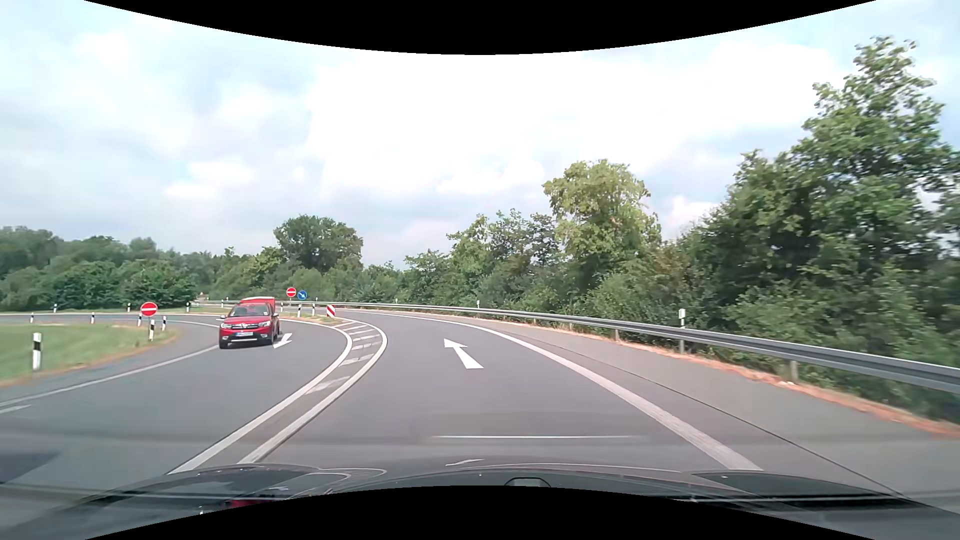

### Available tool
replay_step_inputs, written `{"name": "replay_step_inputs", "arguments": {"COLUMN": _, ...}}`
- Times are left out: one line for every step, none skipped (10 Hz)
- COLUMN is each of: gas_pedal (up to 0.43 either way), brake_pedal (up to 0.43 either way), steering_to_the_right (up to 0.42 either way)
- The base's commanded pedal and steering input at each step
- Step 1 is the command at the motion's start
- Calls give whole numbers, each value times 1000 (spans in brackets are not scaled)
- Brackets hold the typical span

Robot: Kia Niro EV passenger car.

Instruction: Follow the waypoints while adhering to traffic rules and regulations

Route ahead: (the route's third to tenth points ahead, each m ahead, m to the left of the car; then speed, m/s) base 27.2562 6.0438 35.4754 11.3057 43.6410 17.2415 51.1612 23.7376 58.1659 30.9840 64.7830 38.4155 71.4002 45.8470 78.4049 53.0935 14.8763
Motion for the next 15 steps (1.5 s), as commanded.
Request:
{"name": "replay_step_inputs", "arguments": {"gas_pedal": 157, "brake_pedal": 0, "steering_to_the_right": -68}}
{"name": "replay_step_inputs", "arguments": {"gas_pedal": 157, "brake_pedal": 0, "steering_to_the_right": -68}}
{"name": "replay_step_inputs", "arguments": {"gas_pedal": 157, "brake_pedal": 0, "steering_to_the_right": -68}}
{"name": "replay_step_inputs", "arguments": {"gas_pedal": 157, "brake_pedal": 0, "steering_to_the_right": -68}}
{"name": "replay_step_inputs", "arguments": {"gas_pedal": 157, "brake_pedal": 0, "steering_to_the_right": -68}}
{"name": "replay_step_inputs", "arguments": {"gas_pedal": 157, "brake_pedal": 0, "steering_to_the_right": -68}}
{"name": "replay_step_inputs", "arguments": {"gas_pedal": 157, "brake_pedal": 0, "steering_to_the_right": -68}}
{"name": "replay_step_inputs", "arguments": {"gas_pedal": 157, "brake_pedal": 0, "steering_to_the_right": -68}}
{"name": "replay_step_inputs", "arguments": {"gas_pedal": 157, "brake_pedal": 0, "steering_to_the_right": -68}}
{"name": "replay_step_inputs", "arguments": {"gas_pedal": 157, "brake_pedal": 0, "steering_to_the_right": -69}}
{"name": "replay_step_inputs", "arguments": {"gas_pedal": 157, "brake_pedal": 0, "steering_to_the_right": -71}}
{"name": "replay_step_inputs", "arguments": {"gas_pedal": 157, "brake_pedal": 0, "steering_to_the_right": -75}}
{"name": "replay_step_inputs", "arguments": {"gas_pedal": 157, "brake_pedal": 0, "steering_to_the_right": -78}}
{"name": "replay_step_inputs", "arguments": {"gas_pedal": 157, "brake_pedal": 0, "steering_to_the_right": -78}}
{"name": "replay_step_inputs", "arguments": {"gas_pedal": 157, "brake_pedal": 0, "steering_to_the_right": -78}}
